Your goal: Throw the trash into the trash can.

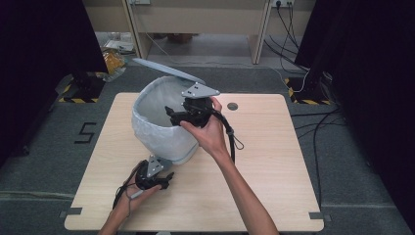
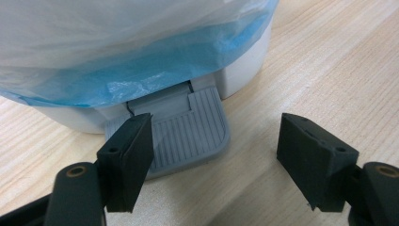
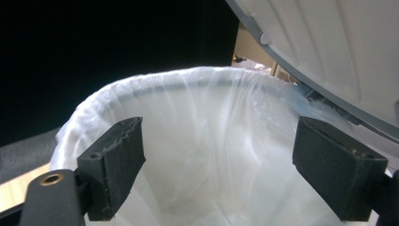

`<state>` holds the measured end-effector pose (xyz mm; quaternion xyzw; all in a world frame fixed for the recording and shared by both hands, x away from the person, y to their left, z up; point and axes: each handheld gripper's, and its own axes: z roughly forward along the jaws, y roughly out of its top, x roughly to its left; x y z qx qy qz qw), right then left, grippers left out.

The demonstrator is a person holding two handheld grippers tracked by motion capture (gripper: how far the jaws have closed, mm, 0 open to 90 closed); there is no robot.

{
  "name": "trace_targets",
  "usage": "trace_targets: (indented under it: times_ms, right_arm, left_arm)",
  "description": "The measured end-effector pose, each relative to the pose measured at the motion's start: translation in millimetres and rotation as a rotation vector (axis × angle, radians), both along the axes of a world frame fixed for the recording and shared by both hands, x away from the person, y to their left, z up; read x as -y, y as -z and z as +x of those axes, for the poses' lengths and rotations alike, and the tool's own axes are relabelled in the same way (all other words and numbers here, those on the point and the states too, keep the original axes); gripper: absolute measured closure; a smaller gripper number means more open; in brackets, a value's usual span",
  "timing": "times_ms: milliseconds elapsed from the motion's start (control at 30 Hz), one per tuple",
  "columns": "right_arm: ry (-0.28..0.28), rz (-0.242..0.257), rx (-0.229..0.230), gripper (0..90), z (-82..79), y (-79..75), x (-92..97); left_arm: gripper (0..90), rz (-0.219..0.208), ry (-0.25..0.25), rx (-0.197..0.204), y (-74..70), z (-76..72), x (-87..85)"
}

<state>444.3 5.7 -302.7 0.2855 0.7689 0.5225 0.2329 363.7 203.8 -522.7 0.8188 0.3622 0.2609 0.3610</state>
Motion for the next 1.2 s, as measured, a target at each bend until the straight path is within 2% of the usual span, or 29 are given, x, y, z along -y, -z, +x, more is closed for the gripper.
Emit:
trace_targets:
  times_ms: [100, 233, 700, 833, 1067, 1200]
  right_arm:
    - [-0.006, 0.001, -0.001, 18.3, -5.1, -2.4, 8.5]
    - [-0.002, 0.038, -0.01, 18.7, -8.8, -1.8, 23.0]
    - [0.071, 0.069, 0.007, 19.4, -21.2, 2.1, 66.4]
    - [0.085, 0.067, 0.011, 19.4, -22.7, 4.3, 75.7]
    - [0.125, 0.034, 0.001, 19.5, -25.9, 15.8, 101.1]
    - [0.143, 0.036, 0.002, 19.5, -30.0, 21.5, 116.0]
  left_arm:
    - [26.9, 0.0, -0.002, 0.001, 0.1, -0.1, 0.3]
    - [26.9, 0.001, -0.002, 0.002, 0.0, -0.2, 0.3]
    - [26.9, 0.0, -0.001, 0.002, 0.1, -0.1, 0.1]
    - [27.0, 0.001, -0.001, 0.002, 0.1, -0.1, 0.1]
    - [26.9, 0.001, -0.001, 0.002, 0.1, -0.2, 0.1]
    - [26.9, -0.002, -0.002, 0.005, 0.4, -0.2, 0.4]
